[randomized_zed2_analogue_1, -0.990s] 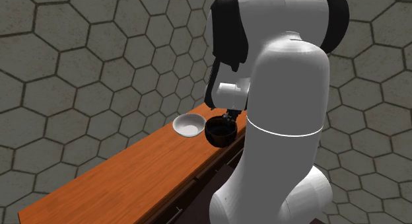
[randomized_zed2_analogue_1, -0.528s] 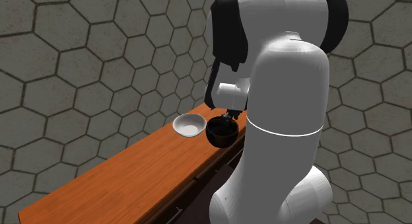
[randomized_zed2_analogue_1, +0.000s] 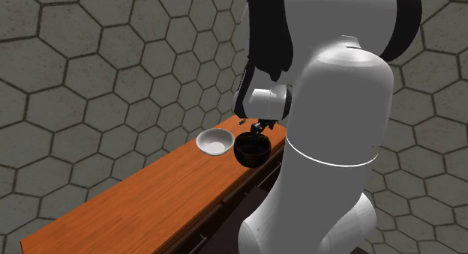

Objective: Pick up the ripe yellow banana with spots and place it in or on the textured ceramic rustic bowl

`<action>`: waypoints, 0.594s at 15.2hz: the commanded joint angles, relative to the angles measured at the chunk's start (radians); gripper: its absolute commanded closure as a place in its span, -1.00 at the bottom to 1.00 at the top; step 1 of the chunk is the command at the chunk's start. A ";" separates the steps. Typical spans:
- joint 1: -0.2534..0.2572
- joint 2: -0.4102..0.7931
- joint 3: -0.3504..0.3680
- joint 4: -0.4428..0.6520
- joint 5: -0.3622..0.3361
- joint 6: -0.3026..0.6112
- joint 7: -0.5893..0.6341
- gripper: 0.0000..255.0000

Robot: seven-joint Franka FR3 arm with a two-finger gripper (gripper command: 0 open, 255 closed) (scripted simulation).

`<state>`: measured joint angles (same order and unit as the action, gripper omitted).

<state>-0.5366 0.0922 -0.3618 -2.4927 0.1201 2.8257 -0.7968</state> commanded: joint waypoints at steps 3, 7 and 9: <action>0.007 -0.069 -0.018 -0.013 -0.076 -0.052 0.054 -1.00; 0.007 -0.069 -0.018 -0.013 -0.076 -0.052 0.054 -1.00; 0.007 -0.069 -0.018 -0.013 -0.076 -0.052 0.054 -1.00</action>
